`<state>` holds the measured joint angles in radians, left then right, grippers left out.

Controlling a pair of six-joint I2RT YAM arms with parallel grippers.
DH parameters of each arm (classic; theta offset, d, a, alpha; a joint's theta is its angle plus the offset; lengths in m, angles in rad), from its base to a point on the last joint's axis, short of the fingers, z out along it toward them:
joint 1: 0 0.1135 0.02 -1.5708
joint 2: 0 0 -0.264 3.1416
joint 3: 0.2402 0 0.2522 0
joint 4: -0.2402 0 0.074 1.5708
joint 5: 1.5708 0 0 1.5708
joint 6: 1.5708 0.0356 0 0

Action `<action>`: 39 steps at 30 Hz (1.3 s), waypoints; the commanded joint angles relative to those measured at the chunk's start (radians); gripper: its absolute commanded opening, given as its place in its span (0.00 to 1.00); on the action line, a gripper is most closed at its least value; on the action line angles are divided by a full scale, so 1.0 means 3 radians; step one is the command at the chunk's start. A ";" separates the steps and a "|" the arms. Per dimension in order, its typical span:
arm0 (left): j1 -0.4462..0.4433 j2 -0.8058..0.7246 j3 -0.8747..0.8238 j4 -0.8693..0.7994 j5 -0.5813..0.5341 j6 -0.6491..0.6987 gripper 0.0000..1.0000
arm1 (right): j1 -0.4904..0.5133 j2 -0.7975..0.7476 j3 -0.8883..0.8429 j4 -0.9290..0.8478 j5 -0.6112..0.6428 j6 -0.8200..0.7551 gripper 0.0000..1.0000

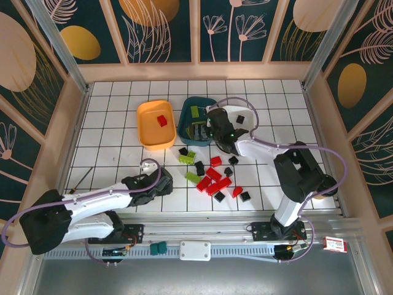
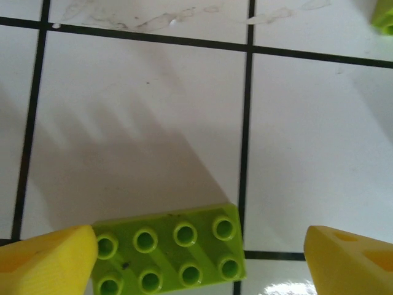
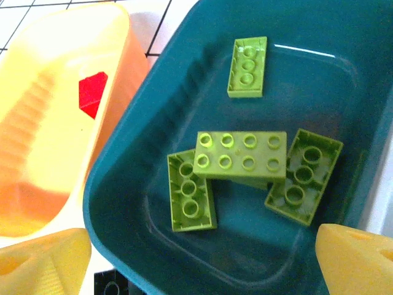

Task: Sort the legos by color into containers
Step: Place the lego in the container, then pick up the lego from the middle-left of the table.

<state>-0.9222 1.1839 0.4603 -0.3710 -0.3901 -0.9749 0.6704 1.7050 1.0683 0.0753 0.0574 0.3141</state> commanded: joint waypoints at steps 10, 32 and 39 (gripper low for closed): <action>-0.0014 0.0155 0.0078 -0.0323 -0.0057 -0.0108 0.86 | 0.0041 -0.0637 -0.0512 0.0240 0.0136 0.0206 0.94; -0.0006 0.0331 -0.0149 0.0035 0.0057 -0.0056 0.83 | 0.0048 -0.0789 -0.0826 0.0307 0.0156 0.0236 0.94; -0.0007 0.0462 -0.0028 0.0106 -0.0032 0.0010 0.83 | 0.0050 -0.0816 -0.0874 0.0320 0.0126 0.0241 0.94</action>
<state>-0.9344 1.2659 0.4625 -0.4030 -0.4038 -0.9848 0.6762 1.4837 0.8246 0.1482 0.0814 0.3763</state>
